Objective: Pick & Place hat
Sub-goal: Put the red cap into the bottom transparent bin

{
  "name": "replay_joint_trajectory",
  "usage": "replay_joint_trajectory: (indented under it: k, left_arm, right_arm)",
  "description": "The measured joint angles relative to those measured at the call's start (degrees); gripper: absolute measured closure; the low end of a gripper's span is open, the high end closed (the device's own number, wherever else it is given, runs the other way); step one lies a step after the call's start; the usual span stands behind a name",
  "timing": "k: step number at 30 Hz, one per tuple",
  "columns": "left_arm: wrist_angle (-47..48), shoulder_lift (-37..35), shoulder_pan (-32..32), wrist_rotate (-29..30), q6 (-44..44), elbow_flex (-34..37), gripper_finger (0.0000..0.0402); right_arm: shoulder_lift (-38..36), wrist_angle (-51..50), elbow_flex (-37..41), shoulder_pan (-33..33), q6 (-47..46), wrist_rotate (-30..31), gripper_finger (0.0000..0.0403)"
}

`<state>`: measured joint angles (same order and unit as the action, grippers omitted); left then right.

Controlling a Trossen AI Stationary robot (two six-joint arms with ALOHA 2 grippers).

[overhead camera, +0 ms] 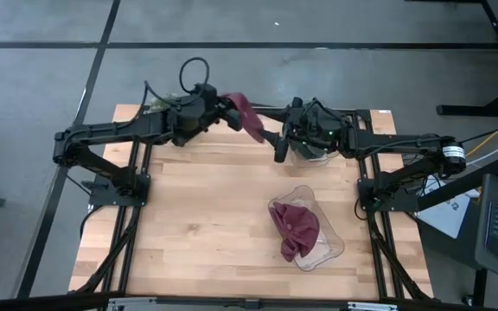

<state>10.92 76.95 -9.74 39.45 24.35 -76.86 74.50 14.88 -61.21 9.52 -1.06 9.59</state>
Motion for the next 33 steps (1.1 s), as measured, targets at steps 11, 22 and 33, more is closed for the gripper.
replay_joint_trajectory:
  k: [11,22,33]
  left_arm:
    - [-4.8,5.0,0.0,-2.0,3.9,0.0,0.0397]
    - [-5.2,5.0,0.2,-3.7,2.3,0.0,0.0397]
    - [3.7,4.3,2.7,-4.9,-1.5,0.0,0.0397]
  right_arm:
    - [0.5,-1.7,0.0,0.0,-0.2,0.0,0.0127]
    - [2.4,-9.7,0.0,0.0,-3.0,5.6,0.0225]
    - [-0.6,-10.4,0.0,0.1,0.3,15.9,0.0383]
